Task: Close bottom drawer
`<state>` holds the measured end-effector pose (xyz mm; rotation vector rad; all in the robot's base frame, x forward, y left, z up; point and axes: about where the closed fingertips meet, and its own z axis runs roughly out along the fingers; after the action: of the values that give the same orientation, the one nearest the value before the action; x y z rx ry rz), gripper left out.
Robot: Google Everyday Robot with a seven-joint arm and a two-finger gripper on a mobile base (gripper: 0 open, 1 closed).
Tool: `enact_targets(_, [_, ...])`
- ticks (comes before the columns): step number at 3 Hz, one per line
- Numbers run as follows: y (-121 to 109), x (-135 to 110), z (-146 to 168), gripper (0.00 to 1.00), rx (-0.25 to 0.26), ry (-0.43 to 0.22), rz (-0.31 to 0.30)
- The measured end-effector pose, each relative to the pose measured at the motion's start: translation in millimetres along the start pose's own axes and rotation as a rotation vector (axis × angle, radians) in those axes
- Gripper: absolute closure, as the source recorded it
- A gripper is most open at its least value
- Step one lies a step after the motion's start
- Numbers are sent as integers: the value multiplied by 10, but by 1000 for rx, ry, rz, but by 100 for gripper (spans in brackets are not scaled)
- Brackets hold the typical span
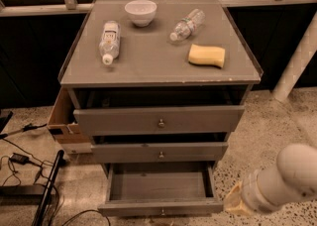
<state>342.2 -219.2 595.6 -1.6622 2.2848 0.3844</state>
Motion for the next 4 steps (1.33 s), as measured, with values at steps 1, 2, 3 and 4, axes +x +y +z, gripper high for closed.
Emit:
enact_targets(1, [9,529,857,100,-30,23,26])
enact_targets(2, [39,630,1238,100,-49,-3,49])
enact_targets(3, [58,627,1230,100,-56,-2,49])
enact_targets(4, [29,702,1448,100,-38,-16,31])
